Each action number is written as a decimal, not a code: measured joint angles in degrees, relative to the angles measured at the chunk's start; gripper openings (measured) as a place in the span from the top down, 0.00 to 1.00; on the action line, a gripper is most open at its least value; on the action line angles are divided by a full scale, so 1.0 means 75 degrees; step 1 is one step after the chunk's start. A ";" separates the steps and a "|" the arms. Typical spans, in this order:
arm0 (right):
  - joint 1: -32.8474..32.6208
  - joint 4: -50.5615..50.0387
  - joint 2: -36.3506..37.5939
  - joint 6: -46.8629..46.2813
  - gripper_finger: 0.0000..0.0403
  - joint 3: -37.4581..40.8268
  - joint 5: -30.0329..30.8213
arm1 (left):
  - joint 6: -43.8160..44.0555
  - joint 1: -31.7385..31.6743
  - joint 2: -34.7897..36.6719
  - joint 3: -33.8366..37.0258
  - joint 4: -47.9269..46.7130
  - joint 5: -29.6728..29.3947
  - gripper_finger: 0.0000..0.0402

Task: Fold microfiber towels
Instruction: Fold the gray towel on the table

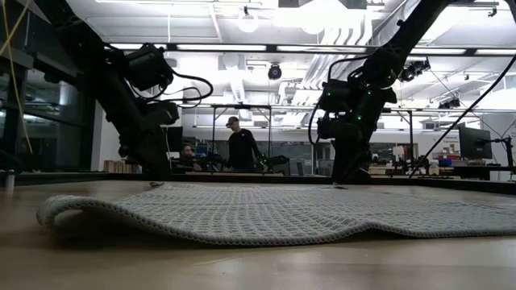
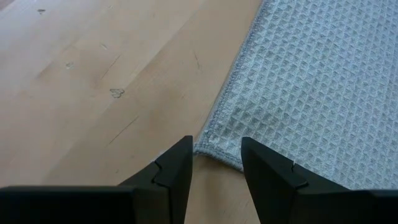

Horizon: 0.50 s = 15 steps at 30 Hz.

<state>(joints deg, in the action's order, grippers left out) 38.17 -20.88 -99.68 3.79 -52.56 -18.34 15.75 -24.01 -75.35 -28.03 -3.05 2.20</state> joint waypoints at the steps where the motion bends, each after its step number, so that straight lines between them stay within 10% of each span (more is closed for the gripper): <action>1: -0.0011 0.0015 0.0000 -0.0007 0.64 0.0000 0.0001 | 0.0002 0.0000 0.0000 0.0000 0.0000 0.0000 0.65; 15: -0.0041 0.0145 -0.0020 -0.0073 0.76 0.0000 0.0694 | 0.0029 0.0000 0.0003 -0.0003 0.0000 -0.0003 0.65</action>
<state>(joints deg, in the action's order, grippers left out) 37.87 -19.79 -99.83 3.25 -52.56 -13.13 15.96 -24.01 -75.33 -28.05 -3.05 2.17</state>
